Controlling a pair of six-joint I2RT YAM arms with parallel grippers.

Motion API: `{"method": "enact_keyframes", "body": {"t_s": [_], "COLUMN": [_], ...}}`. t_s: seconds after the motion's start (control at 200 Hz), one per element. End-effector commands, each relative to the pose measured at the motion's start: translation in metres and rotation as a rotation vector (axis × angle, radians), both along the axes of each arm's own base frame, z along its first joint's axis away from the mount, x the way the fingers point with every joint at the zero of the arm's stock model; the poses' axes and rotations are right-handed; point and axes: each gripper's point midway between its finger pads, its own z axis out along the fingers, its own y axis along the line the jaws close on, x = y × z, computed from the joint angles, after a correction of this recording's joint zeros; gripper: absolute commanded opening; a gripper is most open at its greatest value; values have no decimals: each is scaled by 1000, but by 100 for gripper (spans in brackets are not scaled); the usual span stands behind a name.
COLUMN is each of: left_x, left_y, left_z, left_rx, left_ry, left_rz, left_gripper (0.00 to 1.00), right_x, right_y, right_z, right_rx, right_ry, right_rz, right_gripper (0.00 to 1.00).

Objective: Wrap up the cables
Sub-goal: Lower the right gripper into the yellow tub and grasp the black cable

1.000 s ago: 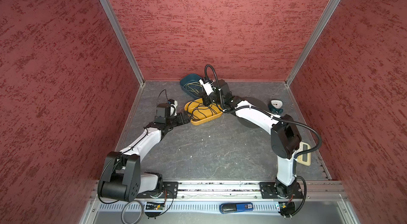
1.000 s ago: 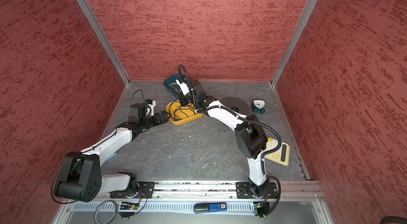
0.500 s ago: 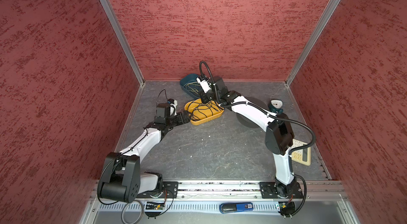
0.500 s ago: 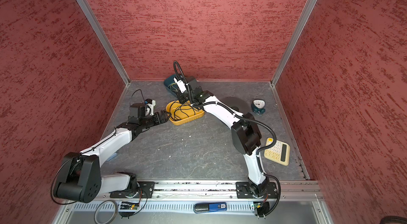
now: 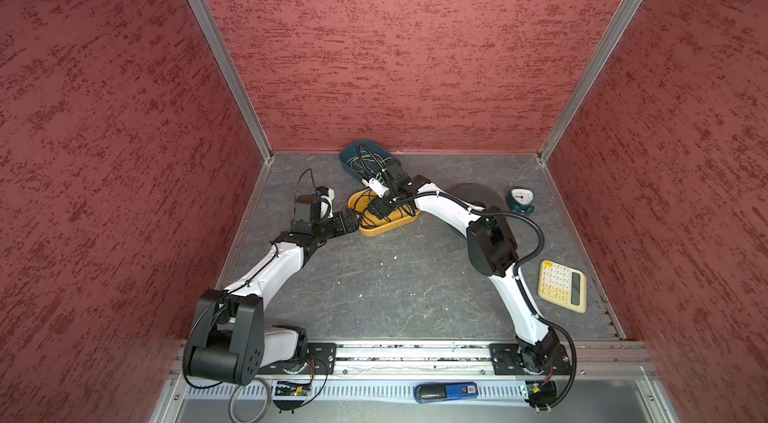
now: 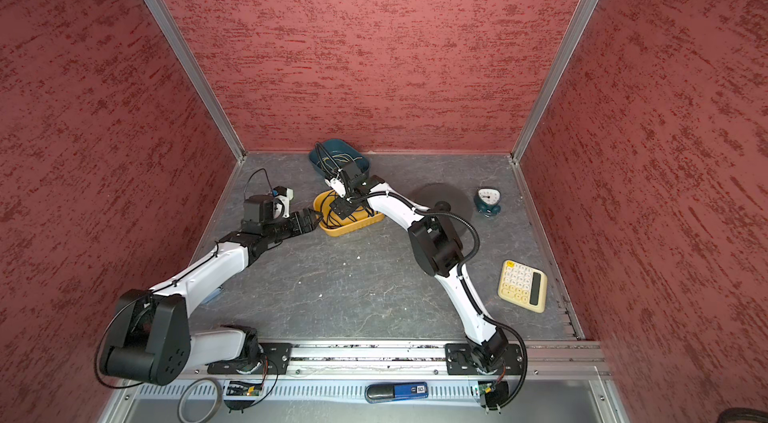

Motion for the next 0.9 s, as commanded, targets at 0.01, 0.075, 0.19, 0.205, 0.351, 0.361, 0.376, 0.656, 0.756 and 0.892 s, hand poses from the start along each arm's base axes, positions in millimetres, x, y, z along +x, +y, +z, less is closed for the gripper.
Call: {"method": "enact_keyframes", "body": {"t_s": [0.01, 0.075, 0.19, 0.205, 0.351, 0.361, 0.376, 0.656, 0.756, 0.892], "left_x": [-1, -1, 1, 0, 0, 0, 0, 1, 2, 2], "left_y": [-1, -1, -2, -2, -2, -2, -2, -2, -3, -3], "left_z": [0, 0, -1, -2, -3, -3, -4, -4, -5, -6], "left_rx": [1, 1, 0, 0, -1, -1, -1, 4, 0, -1], "left_ry": [-3, -4, -2, 0, 6, 7, 7, 7, 9, 11], "left_rz": [-9, -8, -9, -9, -12, -11, -11, -10, -12, -13], "left_gripper": [99, 99, 99, 99, 99, 99, 99, 99, 99, 99], "right_x": [0, 1, 2, 3, 14, 14, 15, 23, 19, 17], "right_y": [6, 9, 18, 19, 24, 24, 25, 20, 18, 16], "right_z": [-5, -13, -24, -25, -38, -40, -41, -80, -93, -99], "right_rx": [-16, -16, 9, 11, 13, 13, 14, -69, -92, -100], "right_ry": [-10, -4, 18, 19, 13, 15, 13, 24, 56, 75], "right_rz": [56, 62, 79, 79, 54, 52, 48, 2, 4, -4], "right_gripper": [97, 99, 99, 99, 99, 99, 99, 90, 78, 51]}}
